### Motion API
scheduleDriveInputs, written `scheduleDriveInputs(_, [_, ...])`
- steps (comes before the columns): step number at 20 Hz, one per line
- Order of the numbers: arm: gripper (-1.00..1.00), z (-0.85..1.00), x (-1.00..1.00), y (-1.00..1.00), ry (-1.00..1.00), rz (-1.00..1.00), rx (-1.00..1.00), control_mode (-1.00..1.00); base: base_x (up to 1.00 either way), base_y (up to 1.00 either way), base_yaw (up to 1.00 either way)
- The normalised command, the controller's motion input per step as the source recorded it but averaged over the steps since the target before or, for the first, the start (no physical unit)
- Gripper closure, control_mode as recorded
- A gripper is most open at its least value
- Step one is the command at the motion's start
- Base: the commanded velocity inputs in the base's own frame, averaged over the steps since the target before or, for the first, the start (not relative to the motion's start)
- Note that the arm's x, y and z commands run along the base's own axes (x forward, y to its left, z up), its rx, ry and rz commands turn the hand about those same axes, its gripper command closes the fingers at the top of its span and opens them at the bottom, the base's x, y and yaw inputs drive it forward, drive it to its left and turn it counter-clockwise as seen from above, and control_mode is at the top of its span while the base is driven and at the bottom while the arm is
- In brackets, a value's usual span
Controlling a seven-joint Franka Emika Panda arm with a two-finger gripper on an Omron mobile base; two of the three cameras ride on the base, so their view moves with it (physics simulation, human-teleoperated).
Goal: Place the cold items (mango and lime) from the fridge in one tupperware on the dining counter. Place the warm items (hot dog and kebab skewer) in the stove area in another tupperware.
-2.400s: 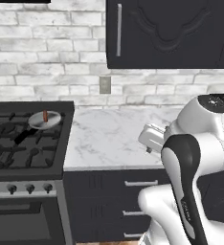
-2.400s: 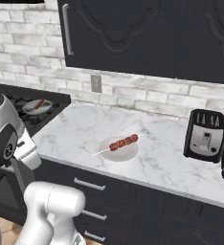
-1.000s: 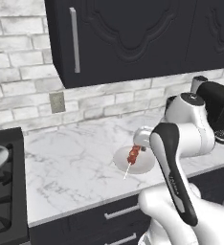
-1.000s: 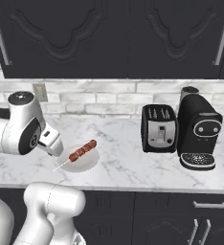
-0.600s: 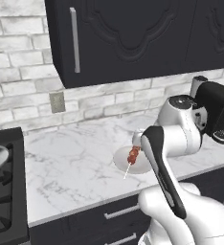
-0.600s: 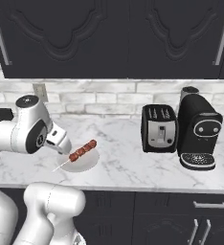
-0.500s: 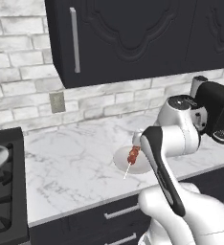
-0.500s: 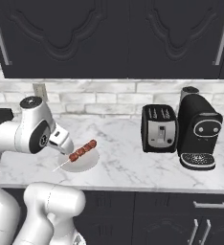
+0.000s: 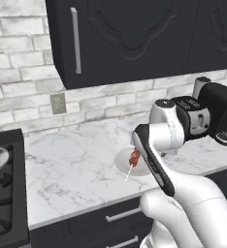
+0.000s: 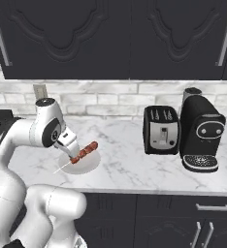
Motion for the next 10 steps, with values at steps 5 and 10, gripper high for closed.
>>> scheduleDriveInputs(5, [-1.0, -0.4, 0.53, 0.0, 0.04, 0.0, 0.0, -1.0, 0.0, 0.0, 0.0])
scheduleDriveInputs(10, [-1.0, -0.46, 0.46, 0.0, 0.0, 0.0, 0.0, -1.0, 0.0, 0.0, 0.0])
